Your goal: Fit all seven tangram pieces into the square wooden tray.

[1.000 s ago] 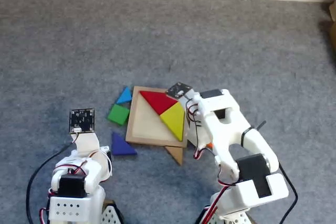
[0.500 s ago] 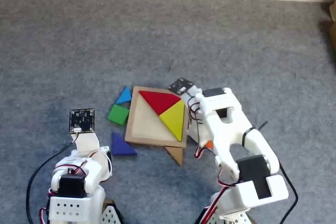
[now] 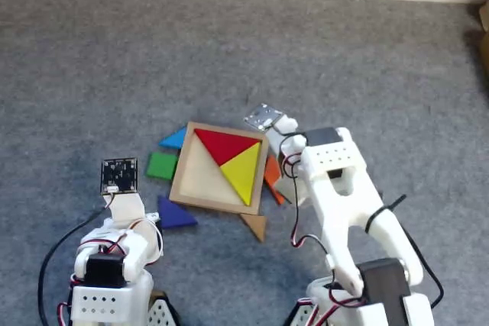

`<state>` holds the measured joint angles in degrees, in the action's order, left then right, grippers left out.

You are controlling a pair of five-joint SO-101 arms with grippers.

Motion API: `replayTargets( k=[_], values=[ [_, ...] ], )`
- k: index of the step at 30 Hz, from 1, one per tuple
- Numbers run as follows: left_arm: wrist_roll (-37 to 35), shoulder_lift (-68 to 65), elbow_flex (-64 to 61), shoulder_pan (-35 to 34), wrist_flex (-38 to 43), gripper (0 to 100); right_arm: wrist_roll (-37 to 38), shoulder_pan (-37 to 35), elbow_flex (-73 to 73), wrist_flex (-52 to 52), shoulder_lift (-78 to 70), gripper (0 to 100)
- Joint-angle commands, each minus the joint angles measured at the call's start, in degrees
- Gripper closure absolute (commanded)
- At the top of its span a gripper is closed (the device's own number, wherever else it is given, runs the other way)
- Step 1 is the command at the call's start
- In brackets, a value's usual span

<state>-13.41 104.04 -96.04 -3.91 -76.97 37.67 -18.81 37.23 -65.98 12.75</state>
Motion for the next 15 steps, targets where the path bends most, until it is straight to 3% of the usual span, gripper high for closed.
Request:
replayTargets(
  k=[1, 7, 15],
  values=[
    [0.1, 0.6, -1.2, -0.5, -0.3, 100, 0.6, 0.7, -1.7, -0.4, 2.9, 97.3],
    [0.1, 0.6, -1.2, -0.5, -0.3, 100, -11.7, -1.4, -1.9, -0.1, 0.3, 73.5],
    [0.1, 0.6, -1.2, -0.5, -0.3, 100, -13.8, -9.0, -1.9, 7.9, -5.1, 71.6]
  ],
)
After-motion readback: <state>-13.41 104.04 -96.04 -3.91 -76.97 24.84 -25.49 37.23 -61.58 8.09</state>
